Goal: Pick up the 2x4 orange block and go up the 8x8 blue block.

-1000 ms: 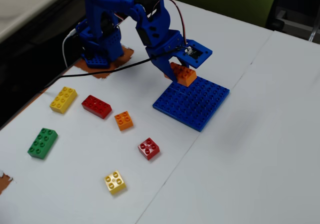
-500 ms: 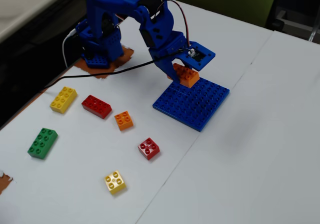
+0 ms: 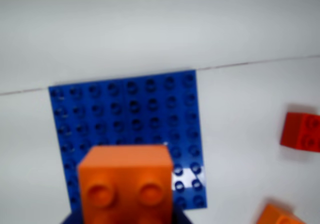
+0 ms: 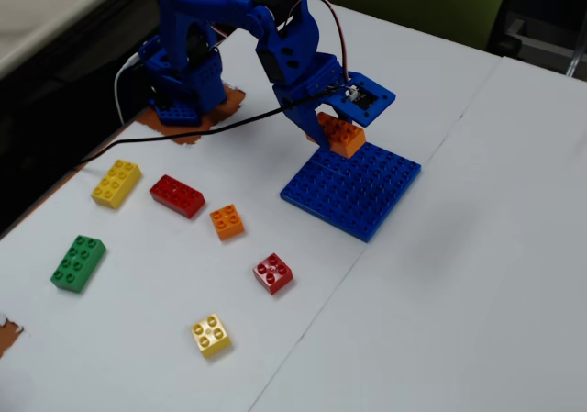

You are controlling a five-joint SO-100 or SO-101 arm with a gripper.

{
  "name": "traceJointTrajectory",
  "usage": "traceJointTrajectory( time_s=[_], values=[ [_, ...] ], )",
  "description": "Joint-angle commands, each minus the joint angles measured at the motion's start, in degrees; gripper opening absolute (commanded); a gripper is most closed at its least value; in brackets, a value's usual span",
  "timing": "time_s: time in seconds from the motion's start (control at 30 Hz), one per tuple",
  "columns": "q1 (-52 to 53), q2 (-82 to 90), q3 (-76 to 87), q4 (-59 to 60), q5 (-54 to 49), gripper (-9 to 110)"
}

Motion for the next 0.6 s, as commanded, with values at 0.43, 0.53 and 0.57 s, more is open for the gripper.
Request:
traceJointTrajectory(
  time_s=[0.43,0.53,0.57],
  values=[
    [-1.32,-0.18,-2.9,0.79,0.09,0],
    [-1.32,-0.35,-2.9,0.79,-0.09,0],
    [-1.32,-0.44,-2.9,0.79,-0.09,0]
  ],
)
